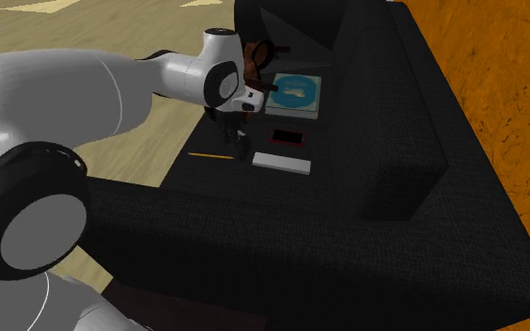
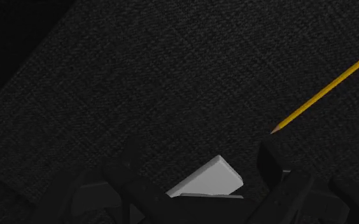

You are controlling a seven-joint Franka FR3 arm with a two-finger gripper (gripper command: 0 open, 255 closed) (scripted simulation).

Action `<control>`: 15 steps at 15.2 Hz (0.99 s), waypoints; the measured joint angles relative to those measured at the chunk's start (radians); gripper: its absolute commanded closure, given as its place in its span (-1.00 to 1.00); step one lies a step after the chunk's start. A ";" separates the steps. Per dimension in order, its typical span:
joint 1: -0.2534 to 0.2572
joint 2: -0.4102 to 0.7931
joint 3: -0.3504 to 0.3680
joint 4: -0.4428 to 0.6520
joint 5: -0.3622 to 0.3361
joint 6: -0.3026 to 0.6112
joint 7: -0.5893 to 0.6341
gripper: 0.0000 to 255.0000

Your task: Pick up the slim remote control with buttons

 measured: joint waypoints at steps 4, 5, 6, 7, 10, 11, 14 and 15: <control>-0.016 0.152 -0.015 0.115 -0.010 0.033 0.123 -1.00; -0.020 0.179 -0.022 0.134 -0.010 0.040 0.150 -1.00; -0.023 0.221 -0.028 0.176 -0.011 0.041 0.176 -1.00; -0.025 0.254 -0.035 0.199 -0.011 0.050 0.205 -1.00; -0.035 0.357 -0.057 0.301 -0.007 0.051 0.282 -1.00; -0.041 0.386 -0.066 0.321 -0.003 0.061 0.302 -1.00; -0.057 0.494 -0.093 0.433 0.009 0.057 0.365 -1.00; -0.059 0.525 -0.100 0.467 0.014 0.054 0.388 -1.00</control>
